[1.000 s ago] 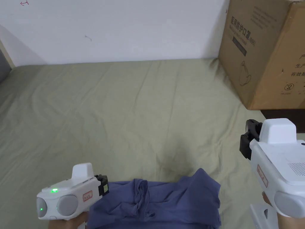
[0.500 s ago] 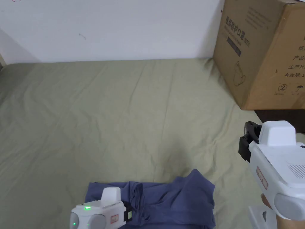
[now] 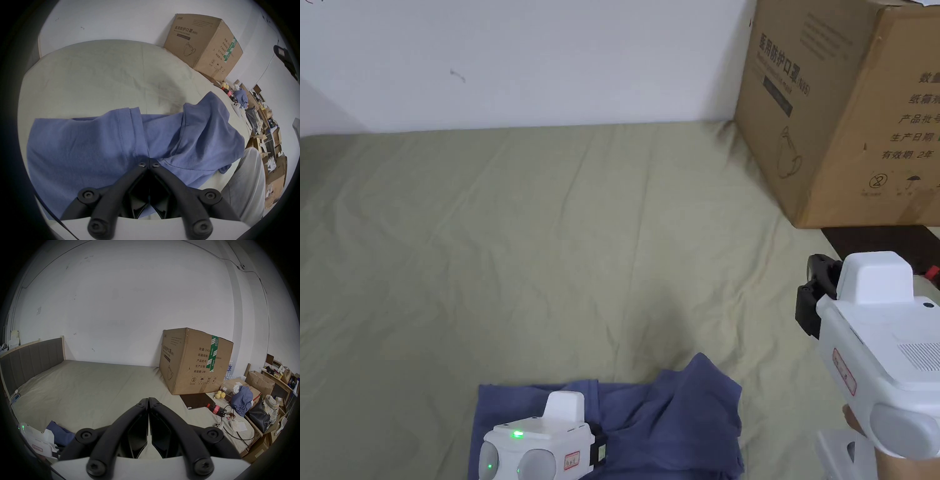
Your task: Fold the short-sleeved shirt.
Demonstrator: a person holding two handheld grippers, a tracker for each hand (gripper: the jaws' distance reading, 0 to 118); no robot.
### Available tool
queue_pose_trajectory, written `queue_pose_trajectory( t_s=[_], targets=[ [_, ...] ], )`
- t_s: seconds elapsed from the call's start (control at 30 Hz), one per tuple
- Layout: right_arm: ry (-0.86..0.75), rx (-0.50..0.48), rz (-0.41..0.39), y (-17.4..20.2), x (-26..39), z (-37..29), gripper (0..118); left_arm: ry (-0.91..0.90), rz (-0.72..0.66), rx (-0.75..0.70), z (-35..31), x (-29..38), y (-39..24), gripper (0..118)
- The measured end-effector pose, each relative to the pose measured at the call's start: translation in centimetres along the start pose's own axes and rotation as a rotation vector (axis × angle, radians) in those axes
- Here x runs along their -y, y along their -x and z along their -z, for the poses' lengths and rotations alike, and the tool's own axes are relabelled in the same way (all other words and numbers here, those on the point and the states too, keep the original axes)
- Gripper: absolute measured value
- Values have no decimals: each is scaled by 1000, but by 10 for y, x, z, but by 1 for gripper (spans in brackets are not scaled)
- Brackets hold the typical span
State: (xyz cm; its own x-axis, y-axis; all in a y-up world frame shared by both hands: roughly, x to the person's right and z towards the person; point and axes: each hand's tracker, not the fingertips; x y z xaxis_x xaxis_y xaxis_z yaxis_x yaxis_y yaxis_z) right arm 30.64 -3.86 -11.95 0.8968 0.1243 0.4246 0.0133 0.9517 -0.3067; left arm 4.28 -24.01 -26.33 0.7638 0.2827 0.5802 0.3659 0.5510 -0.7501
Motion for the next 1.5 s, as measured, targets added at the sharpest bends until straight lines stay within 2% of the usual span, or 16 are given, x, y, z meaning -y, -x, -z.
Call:
queue_pose_trajectory(
  t_s=[0.23, 0.5, 0.53, 0.6, 0.7, 0.73, 0.77, 0.87, 0.9, 0.97, 1.1, 1.13, 1.17, 1.23, 1.37, 1.5],
  targets=[
    [-9, -3, -4, 3, -5, 1, 0, -117, -27, 84, -77, -25, 32, 0],
    [-14, -26, -6, 18, -8, 7, 0, -148, -303, 165, -125, -38, 138, 0],
    [-13, -32, -7, 21, -8, 8, 0, -140, -335, 173, -126, -36, 151, 3],
    [-9, -40, -11, 26, -7, 9, 0, -126, -395, 189, -124, -33, 172, 21],
    [-1, -53, -15, 32, -6, 11, 0, -63, -464, 170, -114, -27, 193, 92],
    [2, -56, -18, 33, -6, 12, 0, -41, -473, 168, -108, -25, 197, 108],
    [4, -57, -22, 35, -6, 12, 0, -38, -469, 177, -103, -22, 201, 110],
    [12, -59, -28, 36, -5, 14, 0, 4, -477, 192, -89, -14, 209, 108],
    [13, -59, -29, 36, -5, 14, 0, 21, -473, 202, -85, -12, 212, 103],
    [21, -54, -34, 35, -4, 15, 0, 27, -464, 228, -76, -8, 215, 83],
    [32, -45, -40, 33, -3, 17, 0, 58, -459, 258, -55, -7, 214, 64],
    [35, -42, -41, 32, -2, 17, 0, 75, -457, 254, -49, -7, 213, 46],
    [37, -39, -41, 32, -2, 17, 0, 79, -456, 250, -44, -6, 212, 39],
    [41, -35, -40, 30, -1, 18, 0, 87, -446, 207, -38, -5, 211, 35],
    [46, -30, -39, 27, -1, 18, 0, 67, -445, 228, -46, -5, 205, 15],
    [44, -31, -38, 27, -2, 19, 0, 38, -327, 177, -63, -12, 185, 11]
  ],
)
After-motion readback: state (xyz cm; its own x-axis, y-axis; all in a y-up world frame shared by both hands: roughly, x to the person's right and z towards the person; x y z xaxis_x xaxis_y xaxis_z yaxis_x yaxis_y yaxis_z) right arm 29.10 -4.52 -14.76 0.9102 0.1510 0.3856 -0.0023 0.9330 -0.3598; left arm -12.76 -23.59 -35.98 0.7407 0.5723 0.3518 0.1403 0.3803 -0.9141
